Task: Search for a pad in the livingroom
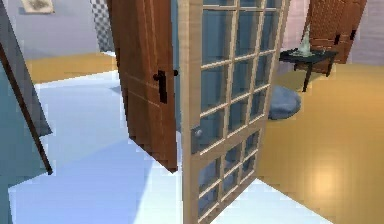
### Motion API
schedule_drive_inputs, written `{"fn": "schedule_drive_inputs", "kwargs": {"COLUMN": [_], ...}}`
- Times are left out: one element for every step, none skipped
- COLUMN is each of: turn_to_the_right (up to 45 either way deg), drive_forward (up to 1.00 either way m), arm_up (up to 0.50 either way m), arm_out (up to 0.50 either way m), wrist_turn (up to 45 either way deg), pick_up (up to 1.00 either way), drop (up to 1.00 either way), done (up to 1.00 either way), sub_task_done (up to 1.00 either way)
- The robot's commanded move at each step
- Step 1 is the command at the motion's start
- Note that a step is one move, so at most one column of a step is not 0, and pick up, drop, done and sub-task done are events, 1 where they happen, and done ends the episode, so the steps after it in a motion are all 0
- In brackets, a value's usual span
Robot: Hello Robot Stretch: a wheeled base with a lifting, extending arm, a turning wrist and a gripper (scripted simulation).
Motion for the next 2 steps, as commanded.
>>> {"fn": "schedule_drive_inputs", "kwargs": {"turn_to_the_right": [45.0, 18.0], "drive_forward": [0.0, 0.0], "arm_up": [0.0, 0.0], "arm_out": [0.0, 0.0], "wrist_turn": [0.0, 0.0], "pick_up": [0.0, 0.0], "drop": [0.0, 0.0], "done": [0.0, 0.0], "sub_task_done": [0.0, 0.0]}}
